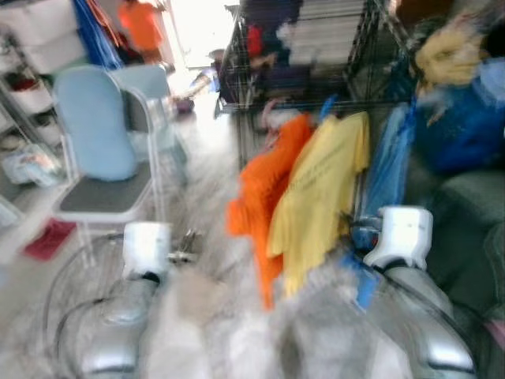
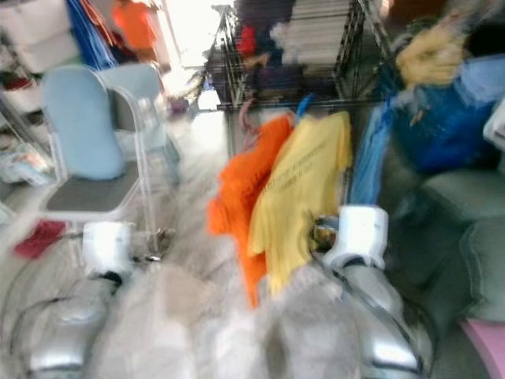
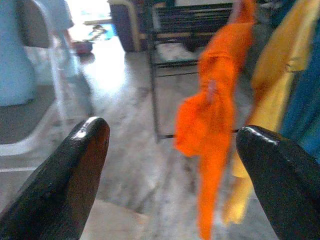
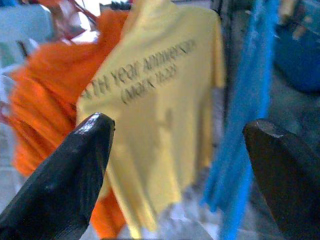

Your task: Hang hanger

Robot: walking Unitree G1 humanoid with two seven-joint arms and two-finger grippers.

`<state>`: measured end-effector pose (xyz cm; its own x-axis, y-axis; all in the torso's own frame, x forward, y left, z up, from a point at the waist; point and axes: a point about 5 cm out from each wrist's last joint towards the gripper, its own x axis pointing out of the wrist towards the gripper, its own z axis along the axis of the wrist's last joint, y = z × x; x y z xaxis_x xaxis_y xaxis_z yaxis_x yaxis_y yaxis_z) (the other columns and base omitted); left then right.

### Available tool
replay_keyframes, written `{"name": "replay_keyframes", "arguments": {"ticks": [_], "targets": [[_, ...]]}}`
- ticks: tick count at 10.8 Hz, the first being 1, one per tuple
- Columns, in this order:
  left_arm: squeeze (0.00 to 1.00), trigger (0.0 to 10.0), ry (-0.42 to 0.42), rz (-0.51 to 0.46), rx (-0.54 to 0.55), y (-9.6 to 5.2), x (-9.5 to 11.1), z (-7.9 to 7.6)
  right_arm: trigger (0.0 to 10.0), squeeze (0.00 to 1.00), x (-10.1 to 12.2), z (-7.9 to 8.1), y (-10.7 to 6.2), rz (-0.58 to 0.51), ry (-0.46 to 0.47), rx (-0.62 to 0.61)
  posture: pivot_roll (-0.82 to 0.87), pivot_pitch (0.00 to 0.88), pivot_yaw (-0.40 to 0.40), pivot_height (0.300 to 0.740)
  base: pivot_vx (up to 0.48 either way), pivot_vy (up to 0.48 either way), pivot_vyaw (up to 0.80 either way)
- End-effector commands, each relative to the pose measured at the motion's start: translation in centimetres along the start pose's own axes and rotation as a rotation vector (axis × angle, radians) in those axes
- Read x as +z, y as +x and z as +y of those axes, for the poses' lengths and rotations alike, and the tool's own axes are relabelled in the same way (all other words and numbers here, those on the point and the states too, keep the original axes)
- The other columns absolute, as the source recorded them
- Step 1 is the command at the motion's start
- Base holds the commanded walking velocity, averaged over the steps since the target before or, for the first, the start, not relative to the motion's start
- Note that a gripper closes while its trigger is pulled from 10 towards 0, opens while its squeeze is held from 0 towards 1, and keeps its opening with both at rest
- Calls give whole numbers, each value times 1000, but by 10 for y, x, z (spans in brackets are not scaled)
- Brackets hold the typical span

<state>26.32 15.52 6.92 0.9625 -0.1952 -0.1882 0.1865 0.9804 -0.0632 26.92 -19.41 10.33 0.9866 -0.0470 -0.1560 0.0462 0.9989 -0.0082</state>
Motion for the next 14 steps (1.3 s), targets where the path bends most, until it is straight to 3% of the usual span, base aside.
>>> {"name": "replay_keyframes", "arguments": {"ticks": [1, 7, 8, 11, 14], "targets": [[0, 10000, 18, -8, 37, -1, 4, 13, 10000, 0, 6, 9, 2, -27, 10, 22, -125, 0, 93, 740, 0, 480, 0], [0, 10000, 18, -7, 35, -1, 5, 12, 10000, 0, 6, 9, 2, -27, 9, 22, -125, 0, 93, 740, 0, 480, 0], [0, 10000, 45, -120, 74, 7, 25, 15, 10000, 0, -4, 35, 21, 58, -115, 117, -63, 0, -63, 740, 0, 0, 0], [0, 10000, 23, -105, 62, 5, 17, 3, 10000, 0, 0, 19, 25, 42, -124, 74, -76, 0, -44, 740, 0, 0, 0], [0, 10000, 12, -101, 49, 0, 14, 4, 10000, 0, 2, 10, 28, 20, -127, -8, -68, 0, -22, 740, 0, 0, 0]]}}
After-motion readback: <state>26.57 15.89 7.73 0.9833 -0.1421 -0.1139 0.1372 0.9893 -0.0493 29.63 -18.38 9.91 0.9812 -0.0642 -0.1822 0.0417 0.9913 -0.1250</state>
